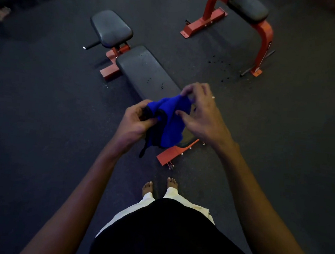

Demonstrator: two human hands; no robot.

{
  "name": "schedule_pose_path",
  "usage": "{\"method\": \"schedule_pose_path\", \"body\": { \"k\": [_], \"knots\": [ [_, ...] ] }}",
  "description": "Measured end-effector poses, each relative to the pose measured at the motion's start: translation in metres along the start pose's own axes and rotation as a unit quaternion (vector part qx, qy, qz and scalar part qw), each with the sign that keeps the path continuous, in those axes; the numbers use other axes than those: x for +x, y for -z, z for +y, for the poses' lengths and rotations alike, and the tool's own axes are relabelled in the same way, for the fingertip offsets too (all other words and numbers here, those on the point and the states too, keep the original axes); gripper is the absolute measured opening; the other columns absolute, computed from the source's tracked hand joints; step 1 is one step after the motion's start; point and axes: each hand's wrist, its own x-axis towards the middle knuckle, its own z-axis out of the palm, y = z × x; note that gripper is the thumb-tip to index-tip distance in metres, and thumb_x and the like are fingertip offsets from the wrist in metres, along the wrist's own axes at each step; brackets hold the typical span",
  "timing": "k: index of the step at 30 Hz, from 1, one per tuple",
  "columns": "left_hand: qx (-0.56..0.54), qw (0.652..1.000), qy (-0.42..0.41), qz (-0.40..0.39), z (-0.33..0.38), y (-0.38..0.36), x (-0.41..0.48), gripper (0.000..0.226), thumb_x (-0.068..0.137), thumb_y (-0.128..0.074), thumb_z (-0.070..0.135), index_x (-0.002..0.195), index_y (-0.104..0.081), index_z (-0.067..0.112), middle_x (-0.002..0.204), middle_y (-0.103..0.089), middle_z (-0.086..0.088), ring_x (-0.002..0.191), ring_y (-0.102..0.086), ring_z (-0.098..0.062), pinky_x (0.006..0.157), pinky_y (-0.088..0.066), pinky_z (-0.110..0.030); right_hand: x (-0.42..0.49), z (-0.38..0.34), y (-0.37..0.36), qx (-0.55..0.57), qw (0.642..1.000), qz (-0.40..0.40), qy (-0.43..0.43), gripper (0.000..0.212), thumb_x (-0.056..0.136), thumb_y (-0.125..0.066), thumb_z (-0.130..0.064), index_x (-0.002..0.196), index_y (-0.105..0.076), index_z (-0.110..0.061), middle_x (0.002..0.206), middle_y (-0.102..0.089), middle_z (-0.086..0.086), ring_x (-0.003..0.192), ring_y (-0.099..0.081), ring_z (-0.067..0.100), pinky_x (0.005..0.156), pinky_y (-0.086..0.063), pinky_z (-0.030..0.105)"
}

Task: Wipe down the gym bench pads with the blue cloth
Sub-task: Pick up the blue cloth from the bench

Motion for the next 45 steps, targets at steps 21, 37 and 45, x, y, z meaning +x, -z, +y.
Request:
{"method": "schedule_pose_path", "body": {
  "k": [21,37,45],
  "knots": [
    [-0.261,0.953,0.156,-0.013,-0.072,0.029,0.016,0.055,0.107,-0.031,0.052,0.131,-0.065,0.016,0.136,-0.065,-0.013,0.121,-0.064,-0.028,0.101,-0.054,-0.043,-0.022,0.025,-0.049,-0.13,0.977,-0.033,0.164,0.045,0.072,-0.073,0.005,0.114,-0.059,-0.006,0.125,-0.052,0.016,0.117,-0.055,0.029,0.099,-0.05,0.039],
    [0.024,0.955,0.286,-0.076,-0.188,0.004,0.093,0.066,0.079,-0.082,0.048,0.132,-0.059,0.017,0.124,-0.071,-0.002,0.115,-0.068,-0.014,0.097,-0.054,-0.029,-0.059,0.169,-0.153,0.093,0.971,-0.004,-0.222,0.083,0.072,-0.081,-0.015,0.148,-0.047,-0.015,0.147,-0.049,0.004,0.133,-0.052,0.015,0.111,-0.045,0.043],
    [0.328,0.898,0.271,-0.11,-0.315,0.021,0.231,0.046,0.101,-0.059,0.044,0.136,-0.057,0.013,0.13,-0.06,0.0,0.12,-0.058,-0.017,0.096,-0.043,-0.03,-0.016,0.374,-0.198,-0.075,0.907,0.102,-0.402,0.084,0.075,-0.076,-0.017,0.152,-0.044,-0.023,0.149,-0.044,0.017,0.128,-0.052,0.041,0.105,-0.046,0.052]
  ]
}}
